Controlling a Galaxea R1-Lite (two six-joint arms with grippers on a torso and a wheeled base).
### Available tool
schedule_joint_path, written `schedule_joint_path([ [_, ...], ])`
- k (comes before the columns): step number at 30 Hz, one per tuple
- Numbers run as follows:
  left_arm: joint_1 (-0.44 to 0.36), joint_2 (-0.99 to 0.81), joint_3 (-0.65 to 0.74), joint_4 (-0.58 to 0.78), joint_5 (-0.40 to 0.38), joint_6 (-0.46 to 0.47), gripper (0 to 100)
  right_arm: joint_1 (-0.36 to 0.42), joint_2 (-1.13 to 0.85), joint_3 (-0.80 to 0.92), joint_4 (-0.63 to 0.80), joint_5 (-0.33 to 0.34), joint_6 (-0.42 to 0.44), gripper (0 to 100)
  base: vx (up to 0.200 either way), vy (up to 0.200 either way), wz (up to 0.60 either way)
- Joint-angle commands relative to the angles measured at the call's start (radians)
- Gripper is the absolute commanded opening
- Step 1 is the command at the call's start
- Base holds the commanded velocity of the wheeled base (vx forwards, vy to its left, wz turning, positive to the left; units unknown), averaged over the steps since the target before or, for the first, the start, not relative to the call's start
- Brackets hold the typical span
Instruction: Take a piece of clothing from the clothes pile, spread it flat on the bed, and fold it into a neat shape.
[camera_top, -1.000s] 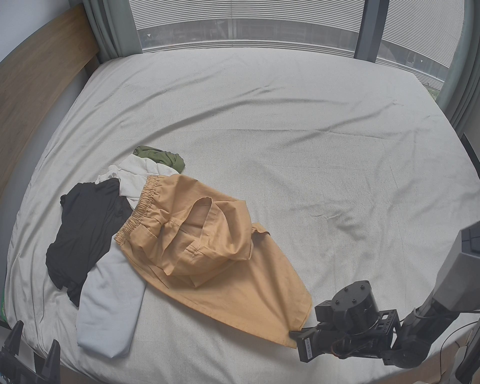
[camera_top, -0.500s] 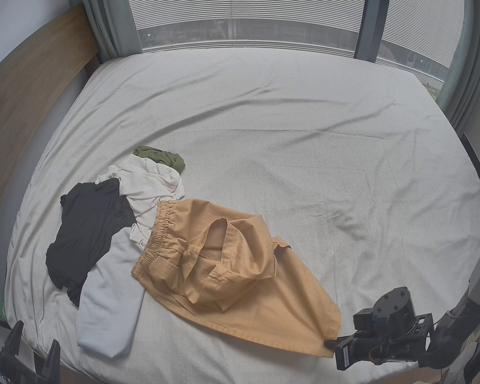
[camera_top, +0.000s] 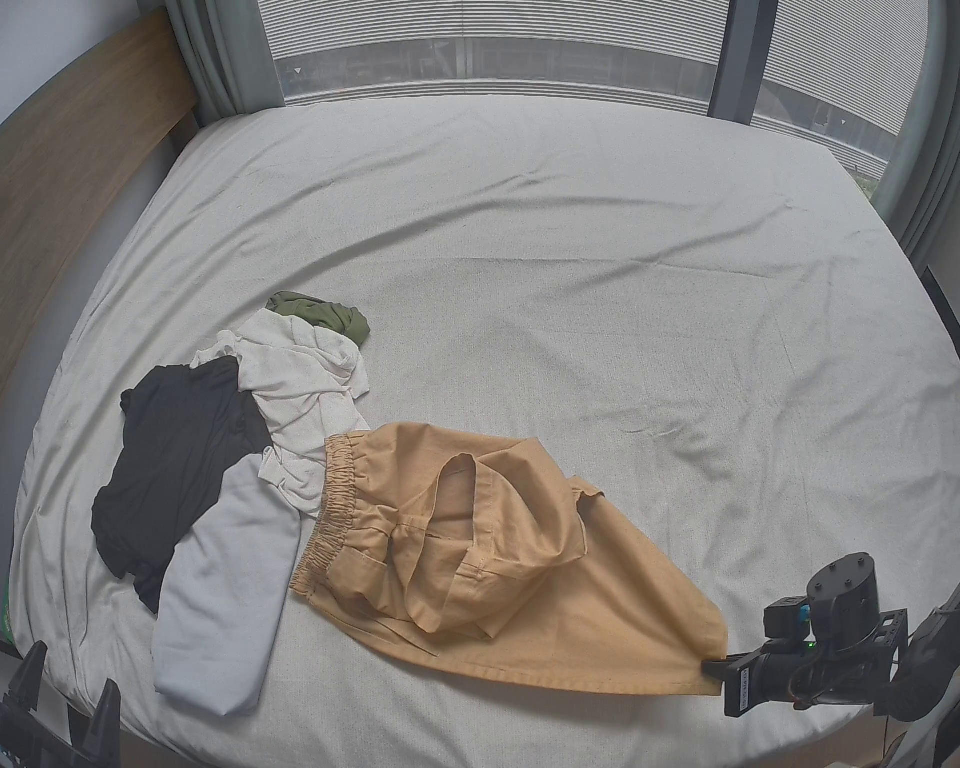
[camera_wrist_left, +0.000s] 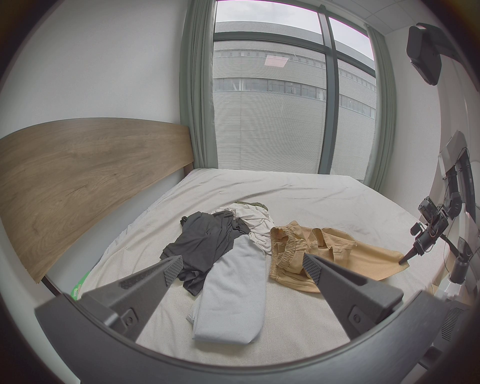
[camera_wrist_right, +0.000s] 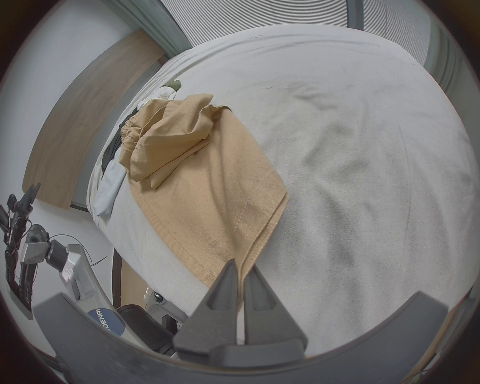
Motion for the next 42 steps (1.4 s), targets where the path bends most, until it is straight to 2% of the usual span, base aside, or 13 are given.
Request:
schedule_joint_path([
  [1,0.0,-0.016,0.018,-0.001,0.0,-0.001,100,-0.059,-0.011,0.011,-0.002,0.006,-0.017,0,0.0,0.0,0.0],
  [15,0.0,-0.016,0.018,-0.001,0.0,0.001,100,-0.229,-0.039,0.027,0.002,0.049,-0.088,0,0.0,0.0,0.0],
  [21,0.0,-0.016,0.018,-0.001,0.0,-0.001,100,-0.341,-0.049,0.031,0.003,0.112,-0.131,0,0.0,0.0,0.0],
  [26,0.0,-0.016,0.018,-0.001,0.0,0.001,100,-0.407,-0.046,0.034,0.008,0.133,-0.152,0,0.0,0.0,0.0],
  [31,0.0,-0.016,0.018,-0.001,0.0,0.001,100,-0.433,-0.043,0.042,0.008,0.147,-0.162,0,0.0,0.0,0.0],
  [41,0.0,-0.016,0.018,-0.001,0.0,0.001,100,-0.423,-0.009,0.048,0.002,0.192,-0.157,0,0.0,0.0,0.0],
  [42,0.0,-0.016,0.018,-0.001,0.0,0.001,100,-0.423,-0.009,0.048,0.002,0.192,-0.157,100,0.0,0.0,0.0],
])
